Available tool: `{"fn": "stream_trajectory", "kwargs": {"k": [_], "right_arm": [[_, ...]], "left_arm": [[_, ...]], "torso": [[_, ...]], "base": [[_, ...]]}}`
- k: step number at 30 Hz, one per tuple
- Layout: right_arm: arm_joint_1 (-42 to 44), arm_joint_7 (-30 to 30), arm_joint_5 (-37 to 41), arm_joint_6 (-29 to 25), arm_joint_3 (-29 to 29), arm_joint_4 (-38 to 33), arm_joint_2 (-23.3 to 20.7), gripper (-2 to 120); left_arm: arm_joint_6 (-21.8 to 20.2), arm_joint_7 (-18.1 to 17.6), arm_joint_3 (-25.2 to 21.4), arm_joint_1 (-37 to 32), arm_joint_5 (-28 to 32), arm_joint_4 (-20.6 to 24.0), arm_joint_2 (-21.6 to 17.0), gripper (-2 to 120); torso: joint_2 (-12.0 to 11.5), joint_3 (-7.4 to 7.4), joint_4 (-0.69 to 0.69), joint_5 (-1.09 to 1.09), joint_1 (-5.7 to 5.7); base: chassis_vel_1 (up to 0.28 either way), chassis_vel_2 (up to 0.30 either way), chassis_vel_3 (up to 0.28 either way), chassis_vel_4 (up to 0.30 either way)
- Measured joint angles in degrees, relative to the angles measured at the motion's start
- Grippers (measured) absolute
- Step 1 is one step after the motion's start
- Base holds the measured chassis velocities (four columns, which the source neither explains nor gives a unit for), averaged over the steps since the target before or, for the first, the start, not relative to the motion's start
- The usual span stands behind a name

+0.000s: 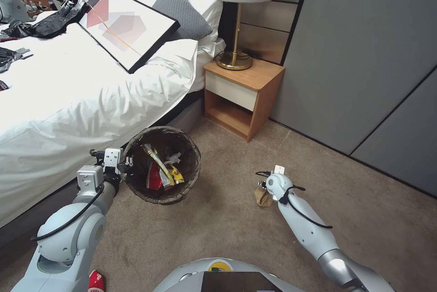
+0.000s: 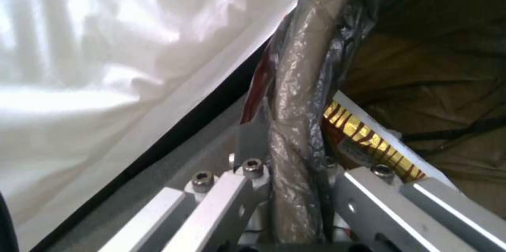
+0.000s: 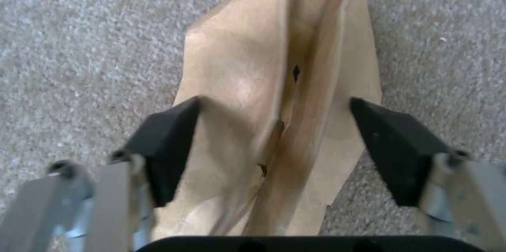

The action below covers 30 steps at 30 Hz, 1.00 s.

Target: Pick up the trash bin, then pick up the garbage from the floor and place it into the trash bin.

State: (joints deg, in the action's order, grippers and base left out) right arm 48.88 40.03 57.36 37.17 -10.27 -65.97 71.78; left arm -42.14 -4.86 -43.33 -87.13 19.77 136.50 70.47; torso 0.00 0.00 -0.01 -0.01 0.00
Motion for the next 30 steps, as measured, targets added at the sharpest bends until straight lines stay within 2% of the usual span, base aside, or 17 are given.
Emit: {"fn": "stream_trajectory", "kwargs": {"k": [1, 4, 6, 9, 11, 13, 15, 17, 18, 19, 30], "right_arm": [[0.0, 0.0, 0.0, 0.0, 0.0, 0.0, 0.0, 68], [-0.1, -0.4, -0.2, -0.1, 0.0, 0.4, 0.1, 53], [-0.1, -0.5, -0.3, -0.1, 0.0, 0.5, 0.3, 49], [-0.2, -0.5, -0.4, -0.2, 0.0, 0.2, 0.5, 35], [-0.2, -0.5, -0.4, -0.1, 0.0, 0.1, 0.4, 32], [0.1, -0.5, -0.3, -0.1, -0.2, -1.3, 0.0, 21], [0.4, -0.4, 0.0, -0.1, -0.3, -2.2, -0.3, 17], [0.9, -0.2, 0.7, 0.0, -0.8, -3.9, -0.9, 7], [0.9, -0.2, 0.7, 0.0, -0.8, -3.9, -0.9, 7], [1.3, -0.2, 1.1, 0.1, -1.5, -5.1, -1.2, 0], [5.2, 1.6, 5.4, 0.9, -7.0, -15.4, -4.6, 0]], "left_arm": [[0.0, 0.0, 0.0, 0.0, 0.0, 0.0, 0.0, 0], [0.0, -0.1, -0.1, 0.0, 0.1, 0.0, -0.2, 0], [0.0, -0.1, -0.1, 0.1, 0.1, 0.0, -0.3, 0], [0.0, -0.1, -0.1, 0.0, 0.2, 0.0, -0.4, 0], [0.0, -0.1, -0.1, 0.0, 0.2, 0.0, -0.5, 0], [0.0, -0.1, -0.1, -0.1, 0.2, 0.0, -0.5, 0], [0.0, -0.2, -0.1, -0.1, 0.2, 0.0, -0.6, 0], [0.0, -0.2, -0.1, 0.0, 0.2, 0.0, -0.6, 0], [0.0, -0.2, -0.1, 0.0, 0.2, 0.0, -0.6, 0], [0.0, -0.3, 0.0, 0.0, 0.2, -0.1, -0.5, 0], [0.0, -0.6, -0.3, -0.2, 0.4, 0.1, -0.2, 0]], "torso": [[0.0, 0.0, 0.0, 0.0, 0.0], [0.0, 0.0, 0.01, -0.01, 0.0], [0.0, 0.0, 0.02, 0.0, 0.0], [0.0, 0.0, 0.01, 0.0, 0.0], [0.0, 0.0, 0.01, 0.0, 0.0], [0.0, 0.0, 0.0, 0.01, 0.0], [0.0, 0.0, 0.0, 0.01, 0.0], [0.0, 0.0, 0.01, 0.02, 0.0], [0.0, 0.0, 0.01, 0.02, 0.0], [0.0, 0.0, 0.0, 0.02, 0.0], [0.0, 0.0, 0.02, 0.02, 0.0]], "base": [[0.0, 0.0, 0.0, 0.0], [0.0, 0.0, 0.0, 0.0], [0.0, 0.0, 0.0, 0.0], [0.0, 0.0, 0.0, 0.0], [0.0, 0.0, 0.0, 0.0], [0.0, 0.0, 0.0, 0.0], [0.0, 0.0, 0.0, 0.0], [0.0, 0.0, 0.0, 0.0], [0.0, 0.0, 0.0, 0.0], [0.0, 0.0, 0.0, 0.0], [0.0, 0.0, 0.0, 0.0]]}}
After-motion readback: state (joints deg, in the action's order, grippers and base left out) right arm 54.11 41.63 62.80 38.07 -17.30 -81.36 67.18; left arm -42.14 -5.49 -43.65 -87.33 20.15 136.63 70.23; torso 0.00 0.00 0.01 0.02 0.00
